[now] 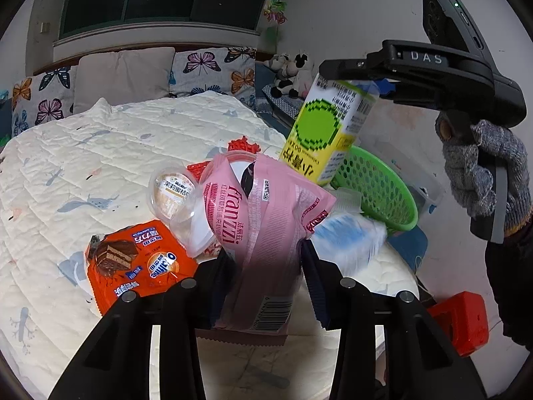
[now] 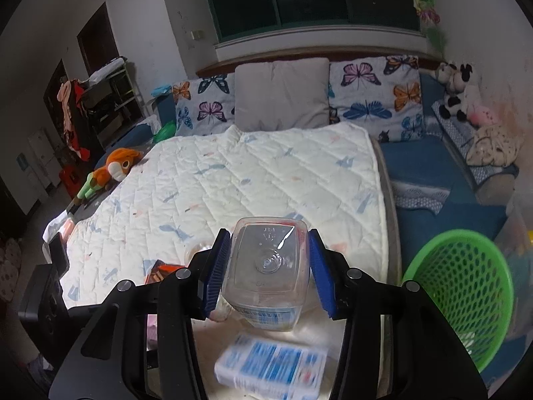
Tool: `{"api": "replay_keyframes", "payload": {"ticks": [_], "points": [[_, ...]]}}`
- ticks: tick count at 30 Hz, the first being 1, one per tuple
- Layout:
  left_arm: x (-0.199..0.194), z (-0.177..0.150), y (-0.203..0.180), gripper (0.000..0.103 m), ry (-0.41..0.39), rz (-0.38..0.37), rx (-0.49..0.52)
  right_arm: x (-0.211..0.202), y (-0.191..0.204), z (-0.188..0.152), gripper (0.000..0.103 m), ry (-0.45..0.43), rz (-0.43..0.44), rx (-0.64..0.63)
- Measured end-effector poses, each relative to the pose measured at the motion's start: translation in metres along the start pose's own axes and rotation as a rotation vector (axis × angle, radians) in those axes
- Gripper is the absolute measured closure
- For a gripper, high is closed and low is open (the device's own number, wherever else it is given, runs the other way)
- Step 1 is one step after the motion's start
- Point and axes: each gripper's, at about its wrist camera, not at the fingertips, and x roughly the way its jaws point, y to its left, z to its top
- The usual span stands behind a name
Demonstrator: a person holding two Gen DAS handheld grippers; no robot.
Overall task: Collect trash
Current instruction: 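Grasp the pink wrapper with the left tool while the right tool grasps the clear bottle, then carry both items over the green basket and open both tools to drop them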
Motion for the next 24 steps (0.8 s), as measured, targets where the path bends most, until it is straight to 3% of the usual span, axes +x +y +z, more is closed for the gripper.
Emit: {"api": "replay_keyframes", "payload": {"ticks": [13, 19, 24], "points": [[-0.003, 0.02, -0.012, 0.064, -0.027, -0.027, 0.025, -0.052, -0.04, 0.023, 0.055, -0.111, -0.055, 0.061], [0.001, 0.031, -0.022, 0.065, -0.029, -0.054, 0.038, -0.074, -0.079, 0.019, 0.055, -0.148, -0.168, 0.098], [0.008, 0.046, -0.038, 0.065, -0.034, -0.086, 0.064, -0.069, -0.12, -0.001, 0.055, -0.113, -0.294, 0.134]]}}
